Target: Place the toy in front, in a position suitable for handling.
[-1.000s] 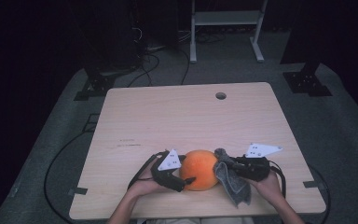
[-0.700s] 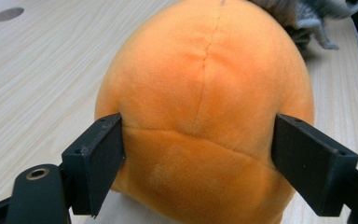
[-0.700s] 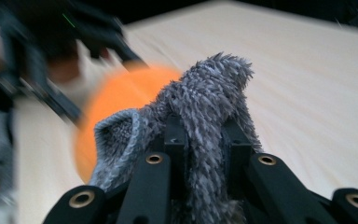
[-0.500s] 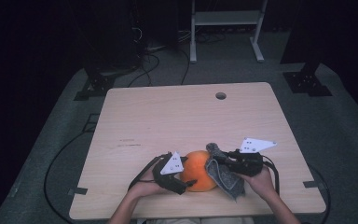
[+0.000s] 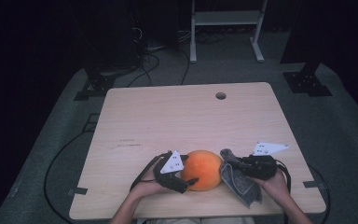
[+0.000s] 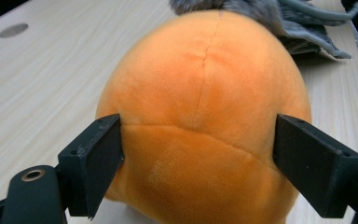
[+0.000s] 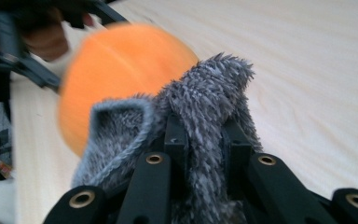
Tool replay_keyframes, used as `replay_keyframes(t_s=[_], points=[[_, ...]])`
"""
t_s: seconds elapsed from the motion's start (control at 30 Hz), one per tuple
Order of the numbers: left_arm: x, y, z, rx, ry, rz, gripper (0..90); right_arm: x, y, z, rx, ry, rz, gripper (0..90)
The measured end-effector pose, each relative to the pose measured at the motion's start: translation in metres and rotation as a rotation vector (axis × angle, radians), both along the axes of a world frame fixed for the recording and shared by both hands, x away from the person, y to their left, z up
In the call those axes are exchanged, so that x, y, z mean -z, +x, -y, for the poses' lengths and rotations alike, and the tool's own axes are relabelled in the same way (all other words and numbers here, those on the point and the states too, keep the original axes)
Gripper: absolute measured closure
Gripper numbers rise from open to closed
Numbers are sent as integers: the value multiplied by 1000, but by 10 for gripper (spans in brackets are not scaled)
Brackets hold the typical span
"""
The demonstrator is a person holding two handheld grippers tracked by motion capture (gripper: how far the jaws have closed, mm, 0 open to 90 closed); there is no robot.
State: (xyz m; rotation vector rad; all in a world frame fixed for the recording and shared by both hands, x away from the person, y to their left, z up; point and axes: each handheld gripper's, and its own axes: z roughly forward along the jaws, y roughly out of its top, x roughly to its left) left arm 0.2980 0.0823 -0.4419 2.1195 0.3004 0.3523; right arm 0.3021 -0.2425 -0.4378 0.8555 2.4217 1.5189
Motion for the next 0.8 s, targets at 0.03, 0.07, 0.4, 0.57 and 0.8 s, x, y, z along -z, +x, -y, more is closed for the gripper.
replay_keyframes(t_s=[0.03,0.07,0.4,0.57,0.8], points=[[-2,0,3,-1,-1,9,168,-4,-2,-1,-7,0,16,759],[-3,-1,6,-4,-2,21,170,-10,-5,-4,-17,2,41,759],[-5,-9,26,27,19,79,196,-34,-3,-56,-110,-38,129,760],[-7,-6,19,18,-17,49,176,-28,3,-51,-91,-42,104,762],[-4,2,17,-27,-29,-47,80,-20,-1,-36,-76,-3,89,762]])
